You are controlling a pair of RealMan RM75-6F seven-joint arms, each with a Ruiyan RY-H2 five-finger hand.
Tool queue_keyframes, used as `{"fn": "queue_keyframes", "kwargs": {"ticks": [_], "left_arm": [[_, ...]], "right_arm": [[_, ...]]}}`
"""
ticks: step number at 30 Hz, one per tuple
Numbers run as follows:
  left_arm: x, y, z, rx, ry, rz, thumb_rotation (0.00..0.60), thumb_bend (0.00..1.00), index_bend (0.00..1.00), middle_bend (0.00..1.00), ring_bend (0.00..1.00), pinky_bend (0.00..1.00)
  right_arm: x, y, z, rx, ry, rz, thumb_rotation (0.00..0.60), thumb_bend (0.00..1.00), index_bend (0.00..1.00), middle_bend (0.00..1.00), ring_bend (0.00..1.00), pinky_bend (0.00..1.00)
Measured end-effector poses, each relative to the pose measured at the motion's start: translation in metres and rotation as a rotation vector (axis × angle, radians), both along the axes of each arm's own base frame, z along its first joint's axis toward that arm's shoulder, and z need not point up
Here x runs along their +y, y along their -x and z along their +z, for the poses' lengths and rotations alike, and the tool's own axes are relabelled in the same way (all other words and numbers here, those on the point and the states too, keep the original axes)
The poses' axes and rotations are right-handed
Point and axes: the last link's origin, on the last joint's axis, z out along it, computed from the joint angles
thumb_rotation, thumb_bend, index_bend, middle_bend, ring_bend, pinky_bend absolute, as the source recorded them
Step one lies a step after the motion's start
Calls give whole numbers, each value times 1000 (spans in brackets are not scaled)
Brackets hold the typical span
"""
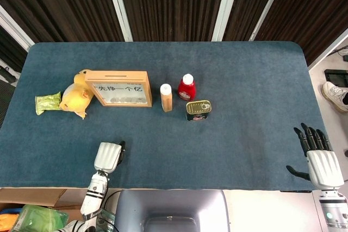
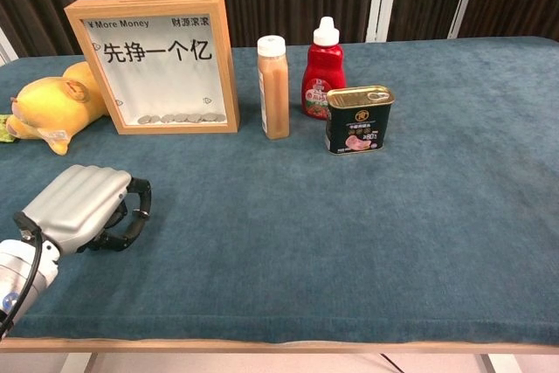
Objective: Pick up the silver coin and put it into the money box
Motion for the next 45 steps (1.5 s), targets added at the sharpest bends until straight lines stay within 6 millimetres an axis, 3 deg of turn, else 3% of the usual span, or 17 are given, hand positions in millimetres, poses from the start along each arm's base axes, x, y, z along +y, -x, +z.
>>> {"fn": "queue_keyframes", "kwargs": {"ticks": [7,17,25,31,41,45], "left_arm": [[0,-2,3,-22,-8,-12,600,419,569,1000,1000,1000],[1,-5,9,-74,-13,-21,600,564,739,1000,1000,1000],[10,-12,22,-164,-34,-34,600,570,745,1000,1000,1000],[35,-35,62,-278,-83,-46,600,569,747,1000,1000,1000],[109,-96,156,-364,-177,-25,600,611,744,1000,1000,1000],[133,-111,177,-373,-178,2,600,628,742,1000,1000,1000]], "right_arm": [[0,0,-1,5,-4,0,600,170,0,0,0,0],[0,0,-2,9,-6,-1,600,171,0,0,0,0],[-1,1,-1,8,-4,-4,600,171,0,0,0,0],[-5,4,0,6,-4,-25,600,171,0,0,0,0],[-15,8,3,-6,15,-48,600,170,0,0,0,0],[-21,10,-2,12,6,-76,600,171,0,0,0,0]]}}
